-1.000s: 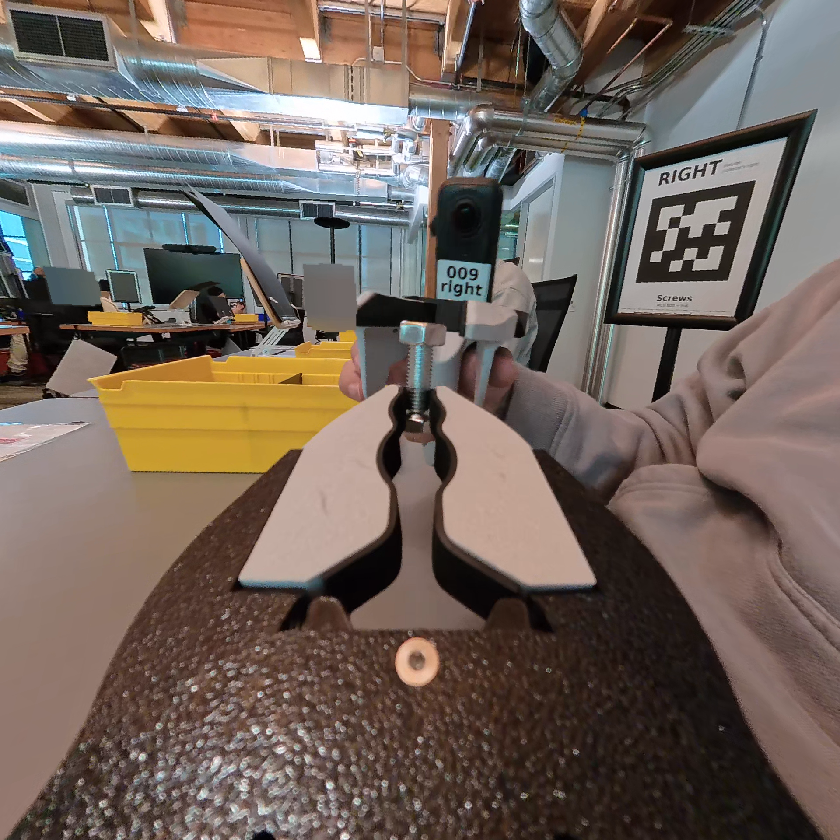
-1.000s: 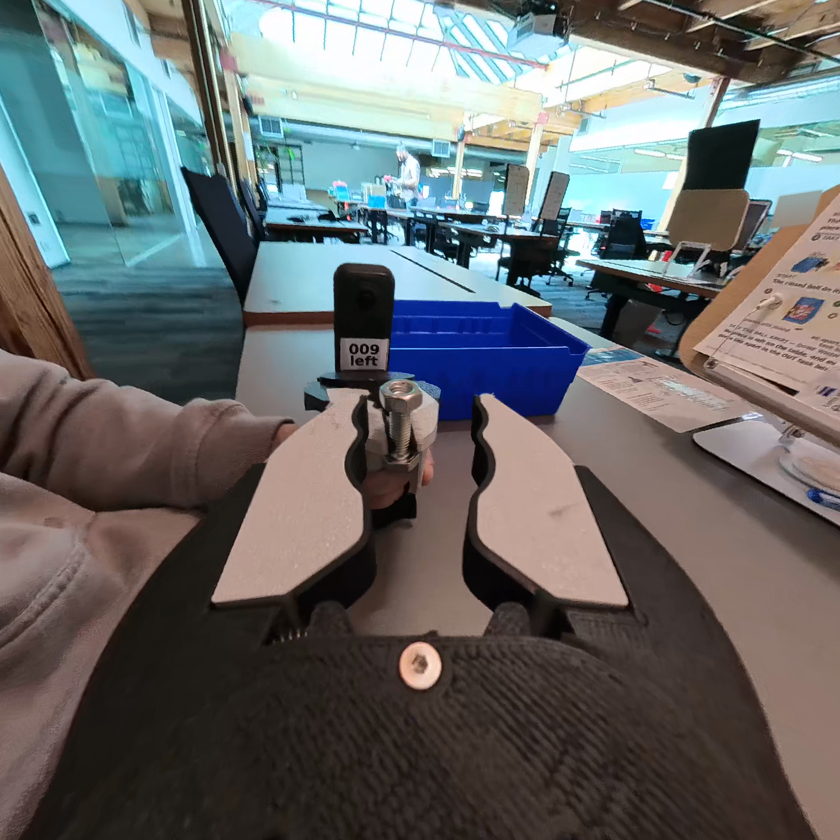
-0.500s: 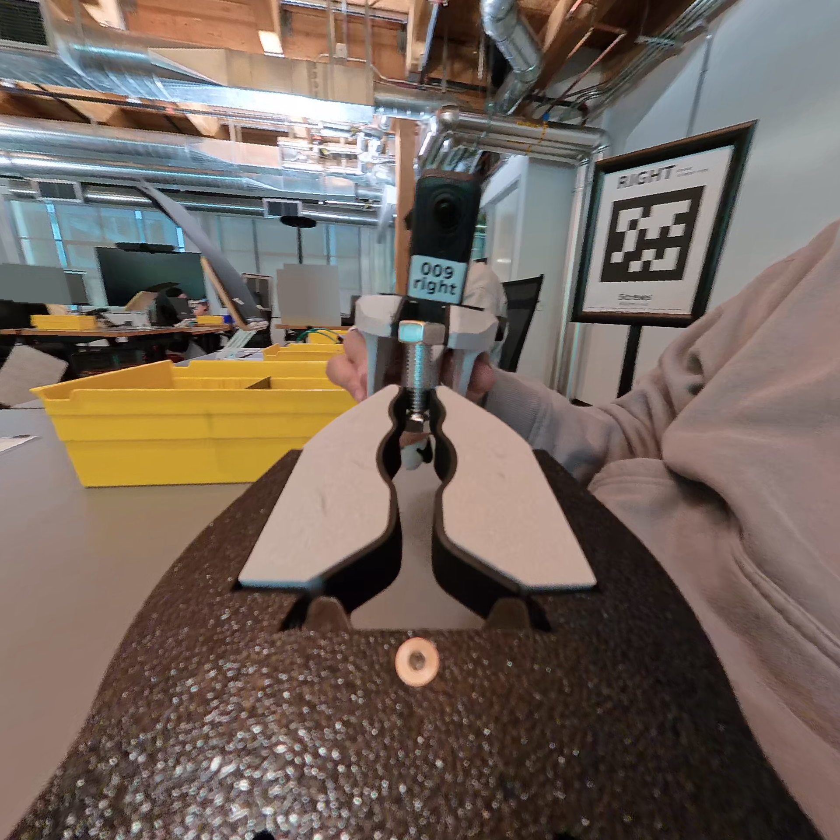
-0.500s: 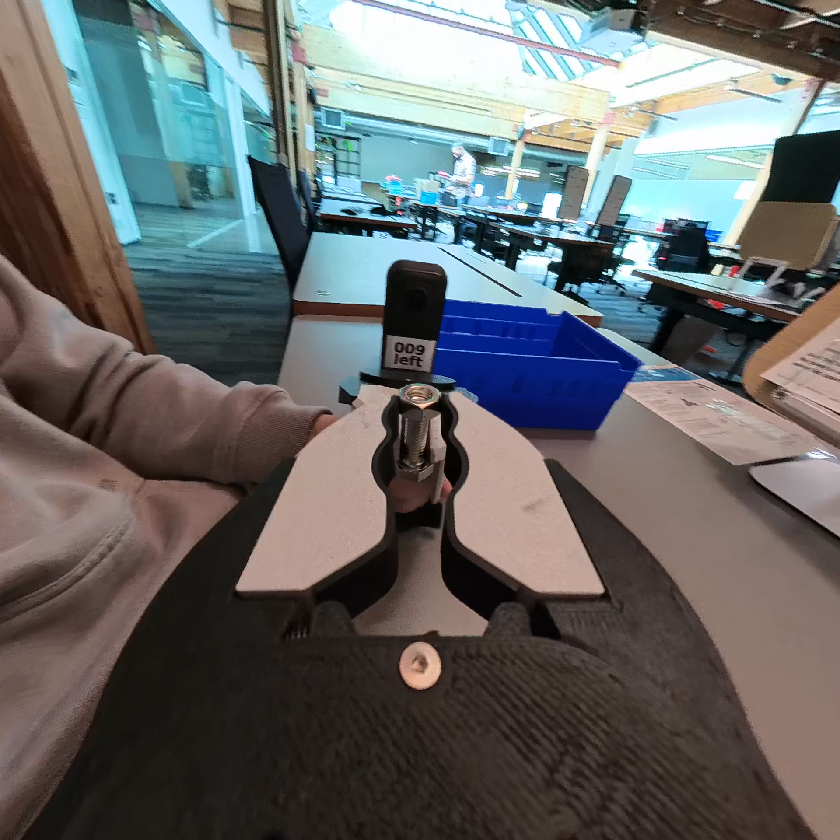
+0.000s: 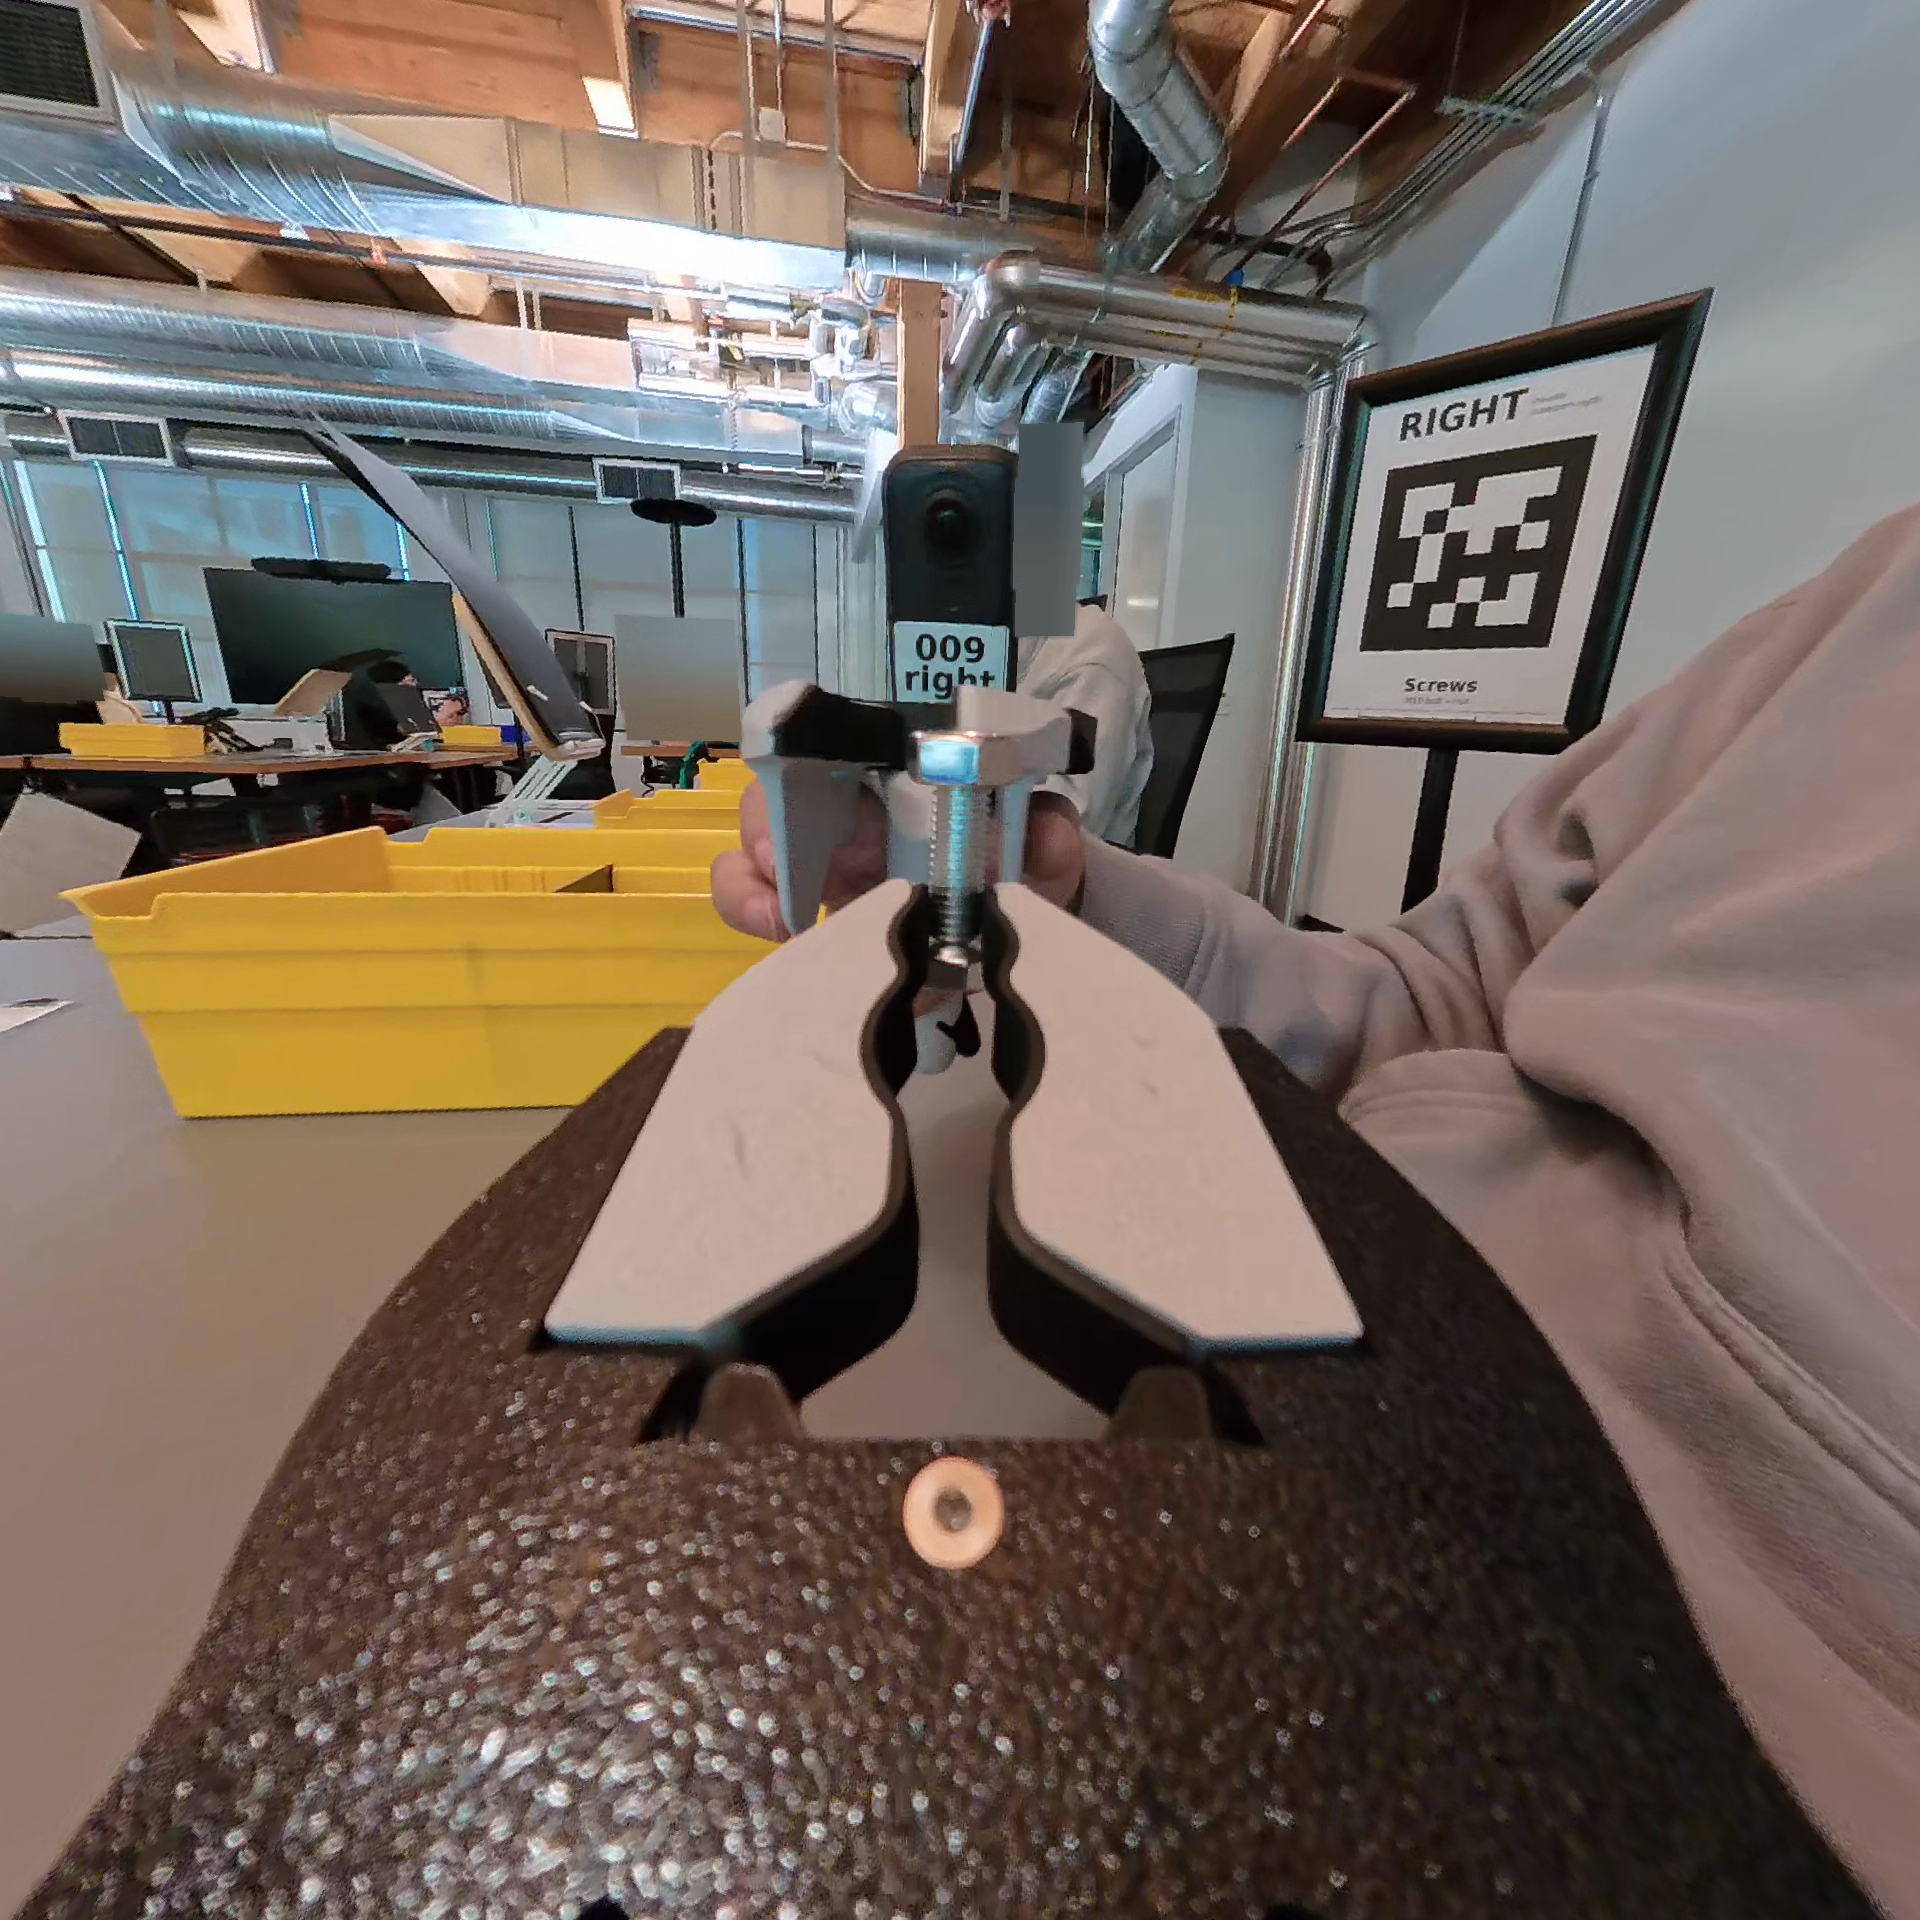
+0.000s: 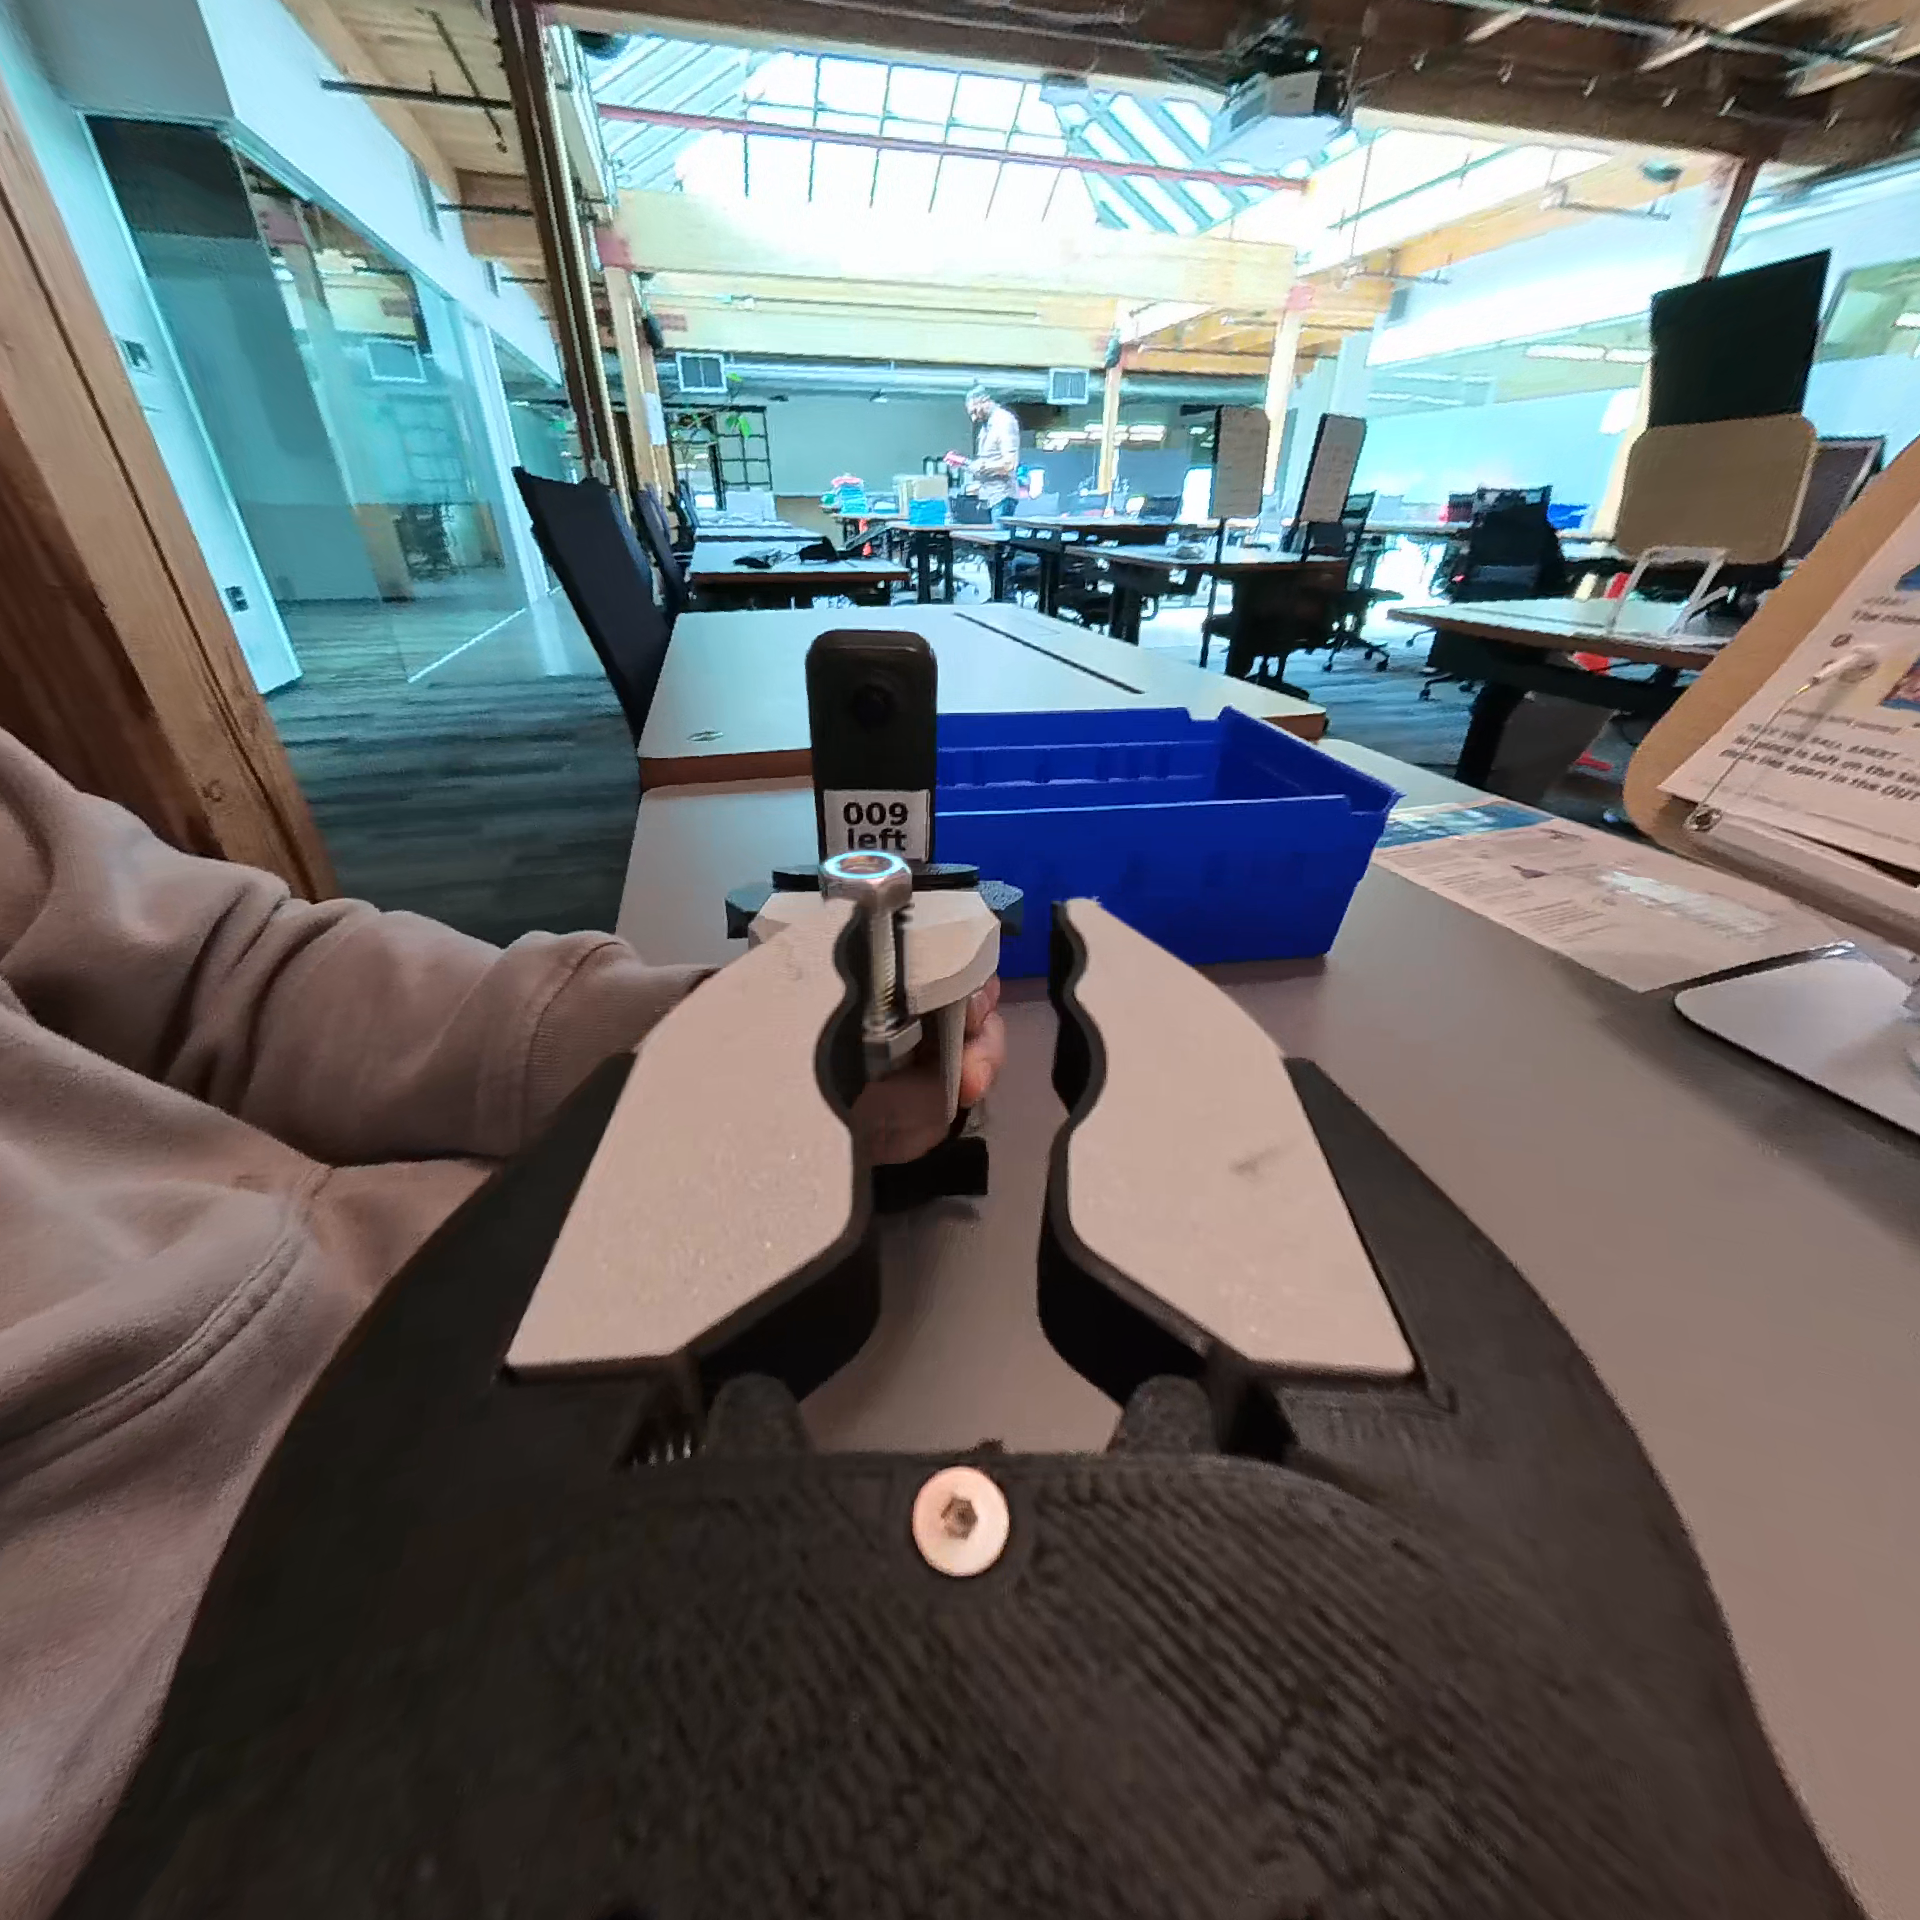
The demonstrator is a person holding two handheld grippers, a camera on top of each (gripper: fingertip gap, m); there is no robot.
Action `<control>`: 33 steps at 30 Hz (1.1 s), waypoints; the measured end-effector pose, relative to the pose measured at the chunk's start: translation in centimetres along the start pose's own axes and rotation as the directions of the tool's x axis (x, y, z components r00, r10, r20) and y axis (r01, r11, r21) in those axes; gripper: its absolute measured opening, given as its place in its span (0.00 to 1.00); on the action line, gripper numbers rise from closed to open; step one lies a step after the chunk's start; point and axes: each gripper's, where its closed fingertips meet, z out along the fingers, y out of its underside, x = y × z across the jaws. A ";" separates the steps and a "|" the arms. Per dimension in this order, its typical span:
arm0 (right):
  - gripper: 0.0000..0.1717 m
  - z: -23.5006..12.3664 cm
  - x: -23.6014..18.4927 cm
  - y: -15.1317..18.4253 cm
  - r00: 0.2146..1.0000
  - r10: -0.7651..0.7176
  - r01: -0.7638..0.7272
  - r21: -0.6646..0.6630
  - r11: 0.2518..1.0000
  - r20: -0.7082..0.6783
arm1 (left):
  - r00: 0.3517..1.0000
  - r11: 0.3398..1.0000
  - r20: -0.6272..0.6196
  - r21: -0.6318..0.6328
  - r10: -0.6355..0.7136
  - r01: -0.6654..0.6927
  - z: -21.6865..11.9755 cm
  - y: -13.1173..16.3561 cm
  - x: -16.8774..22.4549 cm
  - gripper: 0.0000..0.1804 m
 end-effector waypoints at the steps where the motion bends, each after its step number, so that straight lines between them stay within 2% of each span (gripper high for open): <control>1: 0.21 0.1 -0.1 0.1 1.000 -0.005 0.005 -0.011 1.000 0.000 | 1.000 1.000 0.006 -0.001 0.004 -0.004 0.0 0.0 -0.1 0.05; 6: 0.22 1.4 -1.4 0.4 0.998 -0.065 0.066 -0.070 0.995 0.010 | 1.000 1.000 0.029 0.002 0.006 -0.006 -0.1 0.0 -0.4 0.05; 8: 0.19 1.8 -1.5 0.5 0.996 -0.084 0.084 -0.081 0.993 -0.001 | 0.999 1.000 0.034 -0.003 0.009 -0.009 -0.1 0.0 -0.4 0.05; 10: 0.11 2.0 -1.5 0.4 0.995 -0.101 0.100 -0.075 0.992 -0.014 | 0.999 1.000 0.035 -0.012 0.013 -0.012 -0.1 0.2 -0.4 0.05; 14: 0.11 2.0 -1.4 0.3 0.993 -0.116 0.114 -0.074 0.991 -0.014 | 0.999 1.000 0.038 -0.008 0.010 -0.010 -0.1 0.1 -0.5 0.05; 24: 0.11 1.5 -2.8 0.2 0.988 -0.022 0.023 -0.001 1.000 0.150 | 0.998 1.000 -0.061 -0.008 -0.004 0.004 0.3 0.2 0.9 0.05; 33: 0.11 1.3 -2.2 0.4 0.994 -0.019 0.020 -0.010 1.000 0.112 | 1.000 1.000 -0.025 -0.026 -0.001 0.000 0.3 0.5 0.4 0.05</control>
